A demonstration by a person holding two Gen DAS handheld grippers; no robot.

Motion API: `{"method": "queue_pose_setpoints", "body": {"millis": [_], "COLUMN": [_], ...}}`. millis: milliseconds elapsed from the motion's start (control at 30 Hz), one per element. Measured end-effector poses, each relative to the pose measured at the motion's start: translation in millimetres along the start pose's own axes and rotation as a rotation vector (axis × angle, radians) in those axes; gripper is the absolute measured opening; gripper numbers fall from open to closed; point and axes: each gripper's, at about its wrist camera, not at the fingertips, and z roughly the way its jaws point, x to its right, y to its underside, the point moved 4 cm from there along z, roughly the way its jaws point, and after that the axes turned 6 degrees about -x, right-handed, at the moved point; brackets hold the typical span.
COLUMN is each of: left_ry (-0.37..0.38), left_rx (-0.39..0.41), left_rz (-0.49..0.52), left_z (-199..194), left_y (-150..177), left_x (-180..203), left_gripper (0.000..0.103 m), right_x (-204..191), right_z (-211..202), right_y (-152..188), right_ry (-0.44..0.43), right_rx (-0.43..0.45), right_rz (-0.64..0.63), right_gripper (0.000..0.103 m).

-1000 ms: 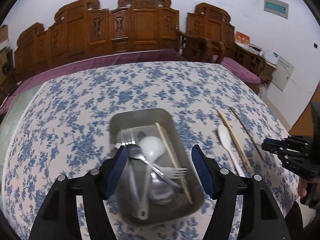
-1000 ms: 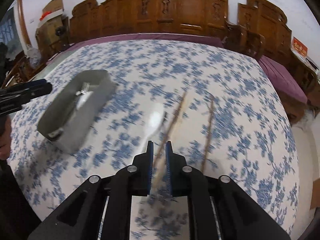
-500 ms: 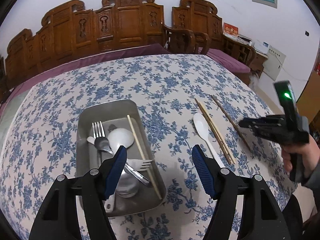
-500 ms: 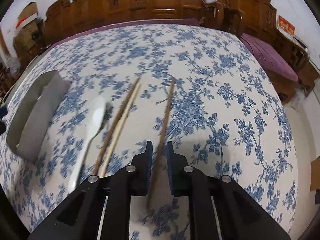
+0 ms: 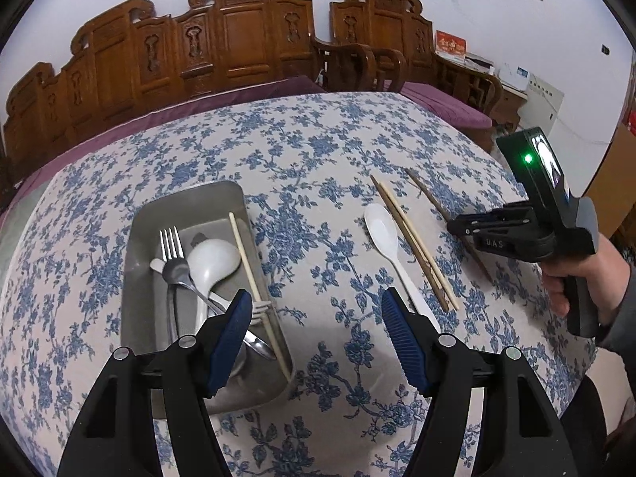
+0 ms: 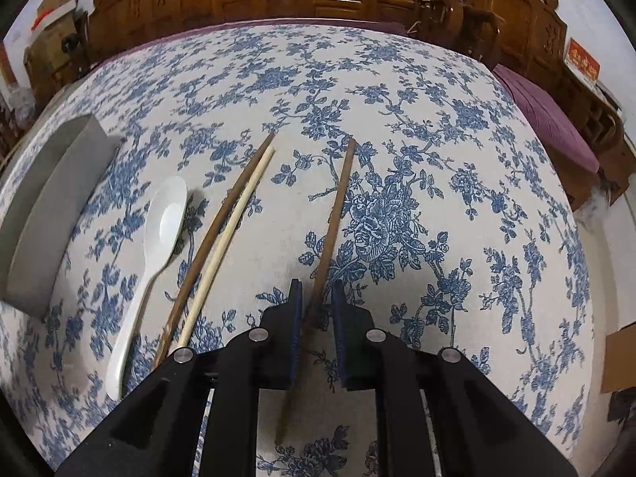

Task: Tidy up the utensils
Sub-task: 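Reach the right tool to the wooden chopsticks and grasp one, then grasp the small white plastic spoon with the left tool while the right tool holds the chopstick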

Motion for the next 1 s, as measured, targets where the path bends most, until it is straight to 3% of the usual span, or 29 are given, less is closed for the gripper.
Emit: {"method": "queue_pose_setpoints", "body": {"millis": [133, 300, 633, 833, 1000], "left_ry": [-0.003, -0.002, 0.027, 0.024, 0.021], "left_rx": [-0.007, -0.024, -0.075, -0.110, -0.159], "left_rz": [0.023, 0.053, 0.048, 0.034, 0.009], "left_z": [0.9, 2.7, 20.0, 40.0, 58.9], "left_y": [5.6, 9.9, 0.9, -17.7, -27.4], "left_x": [14.1, 34.2, 68.9, 82.3, 85.4], "left_gripper": [0.065, 0.065, 0.065, 0.065, 0.055], "right_x": [-0.3, 4.3, 6.5, 7.6, 12.5], "right_z": [-2.1, -15.1, -83.1, -100.1, -106.6], "right_y": [5.9, 30.2, 71.4, 80.7, 82.2], "right_ry": [-0.014, -0.021, -0.067, -0.082, -0.105], "right_rx": [-0.020, -0.023, 0.097, 0.140, 0.157], "right_rz": [-0.011, 0.013, 0.044, 0.028, 0.033], "right_gripper": [0.006, 0.006, 0.006, 0.006, 0.006]}}
